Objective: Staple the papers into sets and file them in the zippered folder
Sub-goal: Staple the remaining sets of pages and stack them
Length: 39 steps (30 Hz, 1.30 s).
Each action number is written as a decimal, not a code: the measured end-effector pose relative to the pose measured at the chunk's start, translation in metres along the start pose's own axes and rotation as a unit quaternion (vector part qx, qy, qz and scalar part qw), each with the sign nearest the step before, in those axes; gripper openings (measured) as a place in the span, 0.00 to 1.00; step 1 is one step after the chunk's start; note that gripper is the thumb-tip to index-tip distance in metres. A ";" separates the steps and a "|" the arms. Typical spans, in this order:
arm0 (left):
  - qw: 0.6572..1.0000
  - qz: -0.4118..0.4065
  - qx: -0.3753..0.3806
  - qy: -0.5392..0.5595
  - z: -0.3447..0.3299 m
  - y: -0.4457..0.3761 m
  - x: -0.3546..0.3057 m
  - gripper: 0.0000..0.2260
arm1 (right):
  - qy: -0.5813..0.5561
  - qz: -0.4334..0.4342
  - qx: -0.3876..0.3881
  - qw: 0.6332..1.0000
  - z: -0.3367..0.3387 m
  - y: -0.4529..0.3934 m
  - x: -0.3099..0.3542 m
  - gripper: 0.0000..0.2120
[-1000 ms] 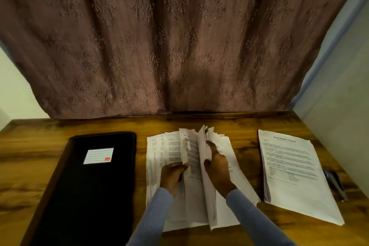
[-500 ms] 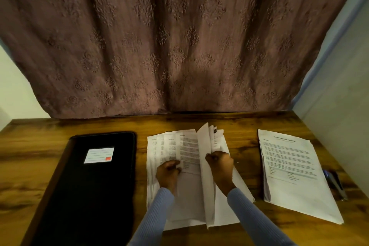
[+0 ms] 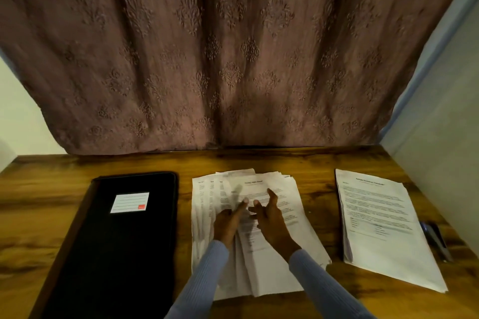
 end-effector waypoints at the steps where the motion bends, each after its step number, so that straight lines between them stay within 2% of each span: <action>1: 1.000 0.000 -0.001 -0.026 -0.003 -0.002 0.002 0.14 | 0.014 -0.004 0.007 1.000 -0.002 0.000 -0.003 0.24; 3: 0.998 -0.014 -0.018 -0.062 -0.009 -0.005 0.004 0.09 | 0.039 0.006 -0.001 0.999 0.000 0.000 -0.008 0.19; 7: 0.994 -0.076 -0.015 -0.076 -0.003 0.004 -0.009 0.13 | 0.096 0.078 -0.099 0.987 0.021 0.002 -0.012 0.11; 9: 0.992 -0.115 -0.007 -0.055 0.009 0.002 -0.018 0.14 | 0.036 0.086 -0.143 0.985 0.036 0.003 -0.007 0.10; 11: 0.990 -0.136 0.000 -0.025 0.023 0.005 -0.033 0.13 | -0.037 0.084 -0.165 0.982 0.052 0.004 0.004 0.14; 15: 0.987 -0.142 0.031 0.074 0.045 0.010 -0.062 0.13 | -0.092 0.100 -0.131 0.982 0.070 -0.003 0.025 0.30; 16: 0.985 -0.140 0.043 0.091 0.048 0.013 -0.068 0.14 | -0.117 0.088 -0.114 0.983 0.073 -0.005 0.032 0.29; 20: 0.973 -0.178 0.077 0.126 0.052 0.025 -0.087 0.18 | -0.208 0.068 -0.048 0.975 0.086 -0.005 0.060 0.15; 22: 0.968 -0.192 0.092 0.131 0.053 0.034 -0.095 0.23 | -0.244 0.080 -0.026 0.966 0.094 0.004 0.072 0.19; 24: 0.967 -0.211 0.093 0.111 0.053 0.042 -0.100 0.26 | -0.280 0.087 0.014 0.956 0.100 0.012 0.075 0.27; 26: 0.968 -0.219 0.084 0.087 0.052 0.050 -0.100 0.25 | -0.277 0.084 0.028 0.957 0.101 0.019 0.075 0.35; 27: 0.970 -0.218 0.076 0.082 0.050 0.053 -0.100 0.24 | -0.262 0.083 0.026 0.961 0.101 0.021 0.073 0.37; 31: 0.968 -0.220 0.045 0.115 0.040 0.065 -0.104 0.09 | -0.199 0.088 0.020 0.976 0.099 0.024 0.074 0.30; 33: 0.964 -0.228 0.026 0.133 0.032 0.071 -0.109 0.06 | -0.194 0.093 0.014 0.976 0.097 0.025 0.078 0.34; 35: 0.961 -0.232 0.012 0.151 0.029 0.076 -0.112 0.05 | -0.210 0.099 -0.002 0.973 0.097 0.022 0.081 0.41; 39: 0.953 -0.256 0.017 0.164 0.027 0.085 -0.107 0.09 | -0.239 0.099 0.005 0.966 0.100 0.025 0.076 0.35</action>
Point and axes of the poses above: each hand's wrist, its own y-axis away from the middle knuckle, its own z-axis out of the back of the hand, x = y × z, the point moved 1 cm from there along -y, towards the middle knuckle, and after that the axes turned 2 degrees about -z, right-handed, at the moved point
